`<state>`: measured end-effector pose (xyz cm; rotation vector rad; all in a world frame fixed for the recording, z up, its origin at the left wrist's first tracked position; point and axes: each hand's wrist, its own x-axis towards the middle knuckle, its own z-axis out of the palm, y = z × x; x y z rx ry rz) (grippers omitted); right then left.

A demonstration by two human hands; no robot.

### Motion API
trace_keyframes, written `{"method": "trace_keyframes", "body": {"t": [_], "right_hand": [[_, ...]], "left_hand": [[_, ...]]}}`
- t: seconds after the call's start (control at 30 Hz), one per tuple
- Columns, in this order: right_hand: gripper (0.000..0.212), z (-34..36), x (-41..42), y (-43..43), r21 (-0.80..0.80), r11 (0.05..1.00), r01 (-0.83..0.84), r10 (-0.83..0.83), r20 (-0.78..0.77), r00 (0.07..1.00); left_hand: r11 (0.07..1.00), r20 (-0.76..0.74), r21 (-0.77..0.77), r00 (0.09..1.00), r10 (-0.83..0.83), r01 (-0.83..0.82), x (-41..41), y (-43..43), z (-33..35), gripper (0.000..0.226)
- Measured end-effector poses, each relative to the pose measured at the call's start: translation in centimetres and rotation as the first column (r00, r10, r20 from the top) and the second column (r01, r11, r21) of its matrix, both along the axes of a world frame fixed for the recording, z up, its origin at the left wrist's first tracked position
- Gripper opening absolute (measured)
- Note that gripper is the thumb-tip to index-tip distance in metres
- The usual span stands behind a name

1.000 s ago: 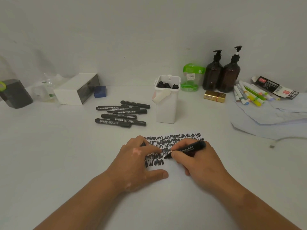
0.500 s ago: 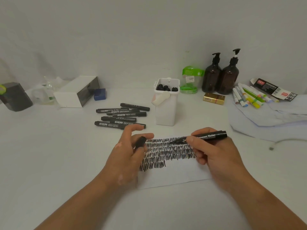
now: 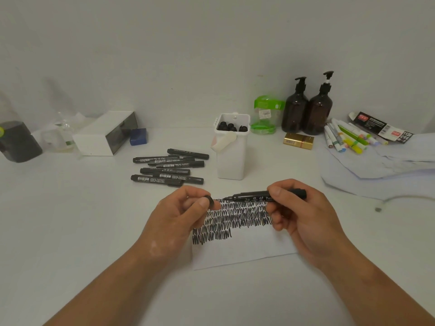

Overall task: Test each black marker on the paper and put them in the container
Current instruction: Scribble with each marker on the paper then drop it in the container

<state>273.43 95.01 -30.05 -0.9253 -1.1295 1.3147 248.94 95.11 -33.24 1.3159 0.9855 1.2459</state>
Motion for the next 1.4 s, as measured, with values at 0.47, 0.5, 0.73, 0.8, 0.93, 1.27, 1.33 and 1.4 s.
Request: {"method": "trace_keyframes", "body": {"t": [0.47, 0.5, 0.73, 0.8, 0.93, 1.27, 1.33, 1.4], "right_hand": [[0.005, -0.9, -2.5, -1.2, 0.102, 0.984, -0.145, 0.111, 0.281, 0.953], [0.006, -0.9, -2.8, -1.3, 0.117, 0.985, -0.125, 0.087, 0.285, 0.955], [0.026, -0.8, -4.2, -1.7, 0.062, 0.998, -0.017, 0.01, 0.115, 0.993], [0.03, -0.8, -4.2, -1.7, 0.056, 0.998, -0.021, 0.015, 0.11, 0.994], [0.026, -0.7, -4.4, -1.7, 0.07, 0.997, -0.016, 0.009, 0.096, 0.995], [0.011, -0.3, -2.8, -1.0, 0.067, 0.998, 0.018, -0.025, 0.11, 0.994], [0.007, -0.4, -2.9, -1.1, 0.085, 0.996, -0.011, 0.001, 0.113, 0.994], [0.002, -0.6, -3.2, -1.3, 0.103, 0.992, -0.067, 0.05, 0.157, 0.986]], "left_hand": [[0.999, 0.01, -0.047, 1.0, 0.015, -0.015, 1.7, -1.0, -0.1, 0.037], [0.998, 0.048, -0.062, 0.998, 0.031, -0.028, 2.0, -1.1, 0.0, 0.036], [0.98, 0.128, -0.108, 0.975, 0.183, -0.17, 3.6, -1.7, 0.5, 0.035], [0.977, 0.147, -0.127, 0.971, 0.187, -0.169, 3.7, -1.8, 0.6, 0.037], [0.982, 0.193, -0.136, 0.969, 0.155, -0.13, 3.8, -1.9, 0.8, 0.041], [0.999, 0.196, 0.011, 0.98, -0.039, 0.037, 3.1, -1.6, 0.3, 0.028], [0.998, 0.243, 0.03, 0.968, -0.055, 0.05, 2.8, -1.4, 0.2, 0.024], [0.998, 0.261, 0.004, 0.964, -0.057, 0.058, 2.7, -1.3, 0.3, 0.026]]}}
